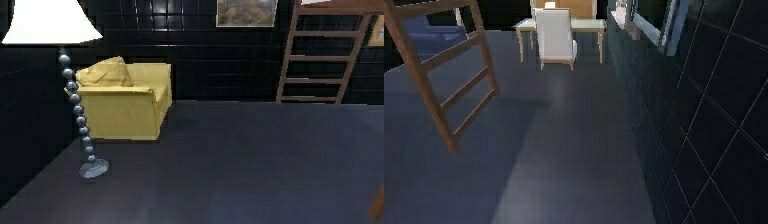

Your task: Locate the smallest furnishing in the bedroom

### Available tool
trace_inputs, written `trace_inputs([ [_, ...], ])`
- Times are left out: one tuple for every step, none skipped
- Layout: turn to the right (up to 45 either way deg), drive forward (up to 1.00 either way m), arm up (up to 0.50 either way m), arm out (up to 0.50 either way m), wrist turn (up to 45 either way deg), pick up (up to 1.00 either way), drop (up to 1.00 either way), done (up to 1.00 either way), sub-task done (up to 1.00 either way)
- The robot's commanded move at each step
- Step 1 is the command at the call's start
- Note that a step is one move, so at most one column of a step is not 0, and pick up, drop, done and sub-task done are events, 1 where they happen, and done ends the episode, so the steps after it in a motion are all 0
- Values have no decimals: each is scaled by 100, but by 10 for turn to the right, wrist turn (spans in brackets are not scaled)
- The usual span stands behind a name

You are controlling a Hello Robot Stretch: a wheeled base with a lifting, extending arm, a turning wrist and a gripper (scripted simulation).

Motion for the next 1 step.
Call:
trace_inputs([
  [450,0,0,0,0,0,0,0,0],
])
